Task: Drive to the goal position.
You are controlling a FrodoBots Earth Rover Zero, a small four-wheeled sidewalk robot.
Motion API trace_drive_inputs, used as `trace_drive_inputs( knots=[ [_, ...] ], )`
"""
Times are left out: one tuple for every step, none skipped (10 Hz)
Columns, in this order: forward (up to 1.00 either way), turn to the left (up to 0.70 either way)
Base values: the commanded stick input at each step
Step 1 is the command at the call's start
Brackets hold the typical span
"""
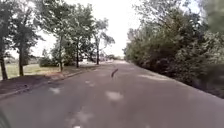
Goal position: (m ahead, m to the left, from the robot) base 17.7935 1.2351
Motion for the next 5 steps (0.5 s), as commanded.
trace_drive_inputs(
  knots=[
    [1.00,-0.09],
    [1.00,-0.08],
    [1.00,-0.08],
    [1.00,-0.08],
    [1.00,-0.08]
  ],
)
